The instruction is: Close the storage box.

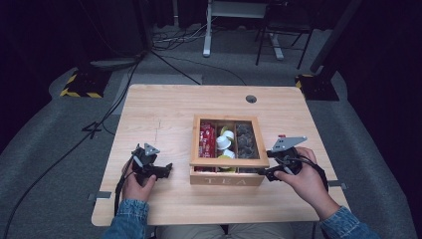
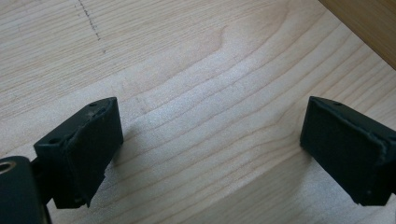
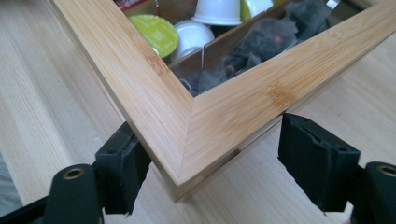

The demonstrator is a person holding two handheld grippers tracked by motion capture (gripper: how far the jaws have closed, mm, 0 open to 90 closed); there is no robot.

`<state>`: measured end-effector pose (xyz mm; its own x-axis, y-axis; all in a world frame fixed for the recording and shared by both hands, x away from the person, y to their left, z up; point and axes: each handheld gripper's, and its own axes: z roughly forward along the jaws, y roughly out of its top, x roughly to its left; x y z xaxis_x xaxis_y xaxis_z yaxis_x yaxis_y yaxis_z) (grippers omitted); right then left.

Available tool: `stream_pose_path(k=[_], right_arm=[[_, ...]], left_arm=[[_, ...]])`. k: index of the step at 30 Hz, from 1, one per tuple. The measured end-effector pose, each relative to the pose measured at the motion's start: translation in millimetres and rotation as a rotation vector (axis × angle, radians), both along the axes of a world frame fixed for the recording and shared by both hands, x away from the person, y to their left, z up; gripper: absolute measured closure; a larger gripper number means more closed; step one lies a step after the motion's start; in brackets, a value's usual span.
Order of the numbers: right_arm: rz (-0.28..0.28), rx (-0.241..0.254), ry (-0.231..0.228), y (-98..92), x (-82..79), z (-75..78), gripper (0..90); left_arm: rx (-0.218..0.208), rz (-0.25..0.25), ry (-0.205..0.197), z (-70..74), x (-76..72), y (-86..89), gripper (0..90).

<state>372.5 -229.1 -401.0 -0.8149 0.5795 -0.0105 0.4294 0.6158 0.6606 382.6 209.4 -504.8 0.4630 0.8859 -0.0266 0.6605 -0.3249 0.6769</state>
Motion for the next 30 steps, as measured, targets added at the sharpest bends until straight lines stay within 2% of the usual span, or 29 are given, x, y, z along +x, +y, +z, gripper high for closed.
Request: stream_pose_path(k=[8,11,14,15,16,18,19,21,23,25,26,30], right_arm=[[0.0,-0.019,0.083,1.7,-3.0,-6.3,28.0],[0.004,-0.036,0.103,3.0,-2.7,-10.8,28.3],[0.013,-0.055,0.101,4.4,-2.8,-15.7,28.3],[0.013,-0.055,0.101,4.4,-2.8,-15.7,28.3],[-0.004,-0.056,0.123,4.6,-3.0,-18.8,25.1],[-0.01,-0.024,0.123,2.8,-2.6,-19.0,23.7],[-0.01,-0.024,0.123,2.8,-2.6,-19.0,23.7],[-0.011,-0.004,0.116,0.9,-2.7,-16.4,22.1],[-0.024,0.026,0.078,-3.0,-1.6,-10.0,20.7],[-0.028,0.042,0.067,-5.0,-0.5,-7.4,20.7],[-0.044,0.069,0.045,-9.9,2.0,-1.7,19.6],[-0.079,0.102,-0.001,-22.2,8.9,7.2,18.1]], left_arm=[[-0.002,0.003,0.002,-0.2,2.8,-1.8,4.9],[0.002,0.002,0.004,0.0,3.5,-2.2,4.7],[0.002,0.003,0.004,0.0,3.7,-2.3,4.7],[0.002,0.003,0.004,0.0,3.7,-2.3,4.7],[0.002,0.003,0.004,0.0,3.7,-2.3,4.7],[0.002,0.003,0.004,0.0,3.7,-2.4,4.7],[0.002,0.003,0.004,0.0,3.7,-2.4,4.7],[0.002,0.003,0.004,-0.1,3.6,-2.4,4.7],[0.001,0.005,0.004,0.0,3.3,-2.5,4.9],[0.002,0.008,0.001,-0.1,3.0,-2.4,4.9],[0.0,0.007,0.003,-0.2,2.7,-2.4,4.9],[0.001,0.008,0.004,-0.1,1.1,-1.7,4.9]])
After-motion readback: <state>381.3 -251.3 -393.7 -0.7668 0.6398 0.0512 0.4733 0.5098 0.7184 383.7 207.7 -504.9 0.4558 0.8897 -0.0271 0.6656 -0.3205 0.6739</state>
